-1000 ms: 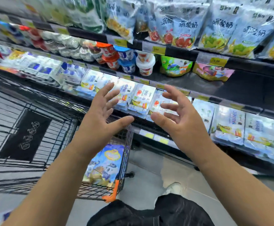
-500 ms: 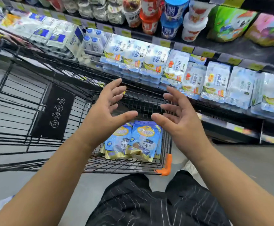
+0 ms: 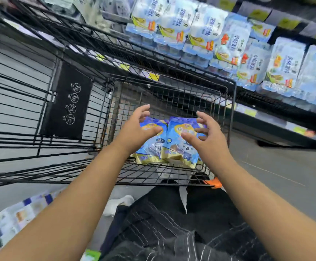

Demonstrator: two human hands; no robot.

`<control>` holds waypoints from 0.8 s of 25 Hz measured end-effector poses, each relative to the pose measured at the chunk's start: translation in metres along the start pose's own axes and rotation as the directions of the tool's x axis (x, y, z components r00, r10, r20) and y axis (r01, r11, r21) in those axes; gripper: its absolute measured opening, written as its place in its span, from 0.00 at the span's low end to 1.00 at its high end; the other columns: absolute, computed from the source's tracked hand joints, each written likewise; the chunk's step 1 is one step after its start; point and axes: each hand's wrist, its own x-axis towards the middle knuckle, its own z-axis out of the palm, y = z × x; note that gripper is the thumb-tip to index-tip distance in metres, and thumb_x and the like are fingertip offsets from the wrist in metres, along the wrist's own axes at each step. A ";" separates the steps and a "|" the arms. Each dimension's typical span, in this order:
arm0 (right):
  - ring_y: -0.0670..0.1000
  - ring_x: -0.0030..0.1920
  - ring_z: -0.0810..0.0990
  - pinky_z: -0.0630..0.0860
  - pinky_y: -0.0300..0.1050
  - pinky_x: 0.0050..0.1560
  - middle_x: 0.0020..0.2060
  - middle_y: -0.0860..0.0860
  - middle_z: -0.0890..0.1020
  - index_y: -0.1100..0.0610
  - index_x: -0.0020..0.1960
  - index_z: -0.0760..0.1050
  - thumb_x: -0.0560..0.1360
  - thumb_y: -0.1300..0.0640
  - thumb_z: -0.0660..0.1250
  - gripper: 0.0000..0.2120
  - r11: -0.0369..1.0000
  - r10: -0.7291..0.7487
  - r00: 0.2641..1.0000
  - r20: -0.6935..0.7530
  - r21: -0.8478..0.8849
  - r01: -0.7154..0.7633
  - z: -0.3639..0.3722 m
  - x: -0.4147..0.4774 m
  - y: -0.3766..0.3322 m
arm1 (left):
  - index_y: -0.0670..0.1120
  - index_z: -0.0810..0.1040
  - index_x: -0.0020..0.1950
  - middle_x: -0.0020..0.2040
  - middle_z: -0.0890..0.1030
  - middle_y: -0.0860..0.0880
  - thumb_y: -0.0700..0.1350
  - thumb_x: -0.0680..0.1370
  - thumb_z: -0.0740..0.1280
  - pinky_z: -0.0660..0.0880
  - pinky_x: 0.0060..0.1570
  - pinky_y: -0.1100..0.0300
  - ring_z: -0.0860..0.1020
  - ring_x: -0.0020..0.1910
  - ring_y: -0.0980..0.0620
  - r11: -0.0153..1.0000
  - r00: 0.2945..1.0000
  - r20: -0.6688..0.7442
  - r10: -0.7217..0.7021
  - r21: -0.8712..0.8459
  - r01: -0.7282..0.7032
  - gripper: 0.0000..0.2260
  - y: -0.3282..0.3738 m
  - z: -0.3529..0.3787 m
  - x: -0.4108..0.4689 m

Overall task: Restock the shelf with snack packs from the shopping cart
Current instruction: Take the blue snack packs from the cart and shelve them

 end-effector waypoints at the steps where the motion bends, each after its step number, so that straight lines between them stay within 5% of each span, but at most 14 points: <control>1: 0.47 0.58 0.75 0.74 0.44 0.60 0.63 0.47 0.71 0.47 0.72 0.66 0.72 0.54 0.75 0.32 0.999 0.048 0.999 -0.011 -0.017 -0.048 0.008 0.008 0.011 | 0.53 0.64 0.75 0.70 0.71 0.52 0.49 0.74 0.75 0.66 0.64 0.60 0.68 0.69 0.55 0.999 0.999 0.007 -0.043 0.009 0.043 0.33 -0.015 0.003 0.010; 7: 0.52 0.62 0.73 0.73 0.55 0.66 0.68 0.52 0.66 0.49 0.74 0.63 0.72 0.51 0.76 0.35 0.960 0.252 0.968 0.015 -0.128 -0.248 0.038 0.045 0.076 | 0.51 0.63 0.76 0.72 0.69 0.47 0.50 0.74 0.74 0.67 0.68 0.53 0.67 0.72 0.48 0.964 0.964 0.015 -0.264 0.013 0.264 0.34 -0.088 0.028 0.054; 16: 0.60 0.72 0.65 0.65 0.51 0.69 0.73 0.59 0.61 0.53 0.77 0.58 0.70 0.47 0.76 0.43 0.850 0.443 0.893 -0.075 -0.281 -0.445 0.059 0.094 0.156 | 0.49 0.62 0.76 0.74 0.65 0.45 0.57 0.66 0.78 0.70 0.68 0.46 0.70 0.69 0.44 0.874 0.883 -0.051 -0.467 0.126 0.470 0.43 -0.172 0.055 0.093; 20: 0.62 0.72 0.65 0.67 0.54 0.68 0.73 0.62 0.63 0.54 0.79 0.51 0.69 0.46 0.77 0.49 0.788 0.553 0.825 -0.113 -0.250 -0.563 0.071 0.110 0.181 | 0.45 0.62 0.74 0.66 0.74 0.46 0.51 0.65 0.80 0.73 0.65 0.47 0.75 0.64 0.45 0.840 0.836 -0.085 -0.542 -0.067 0.538 0.43 -0.189 0.062 0.112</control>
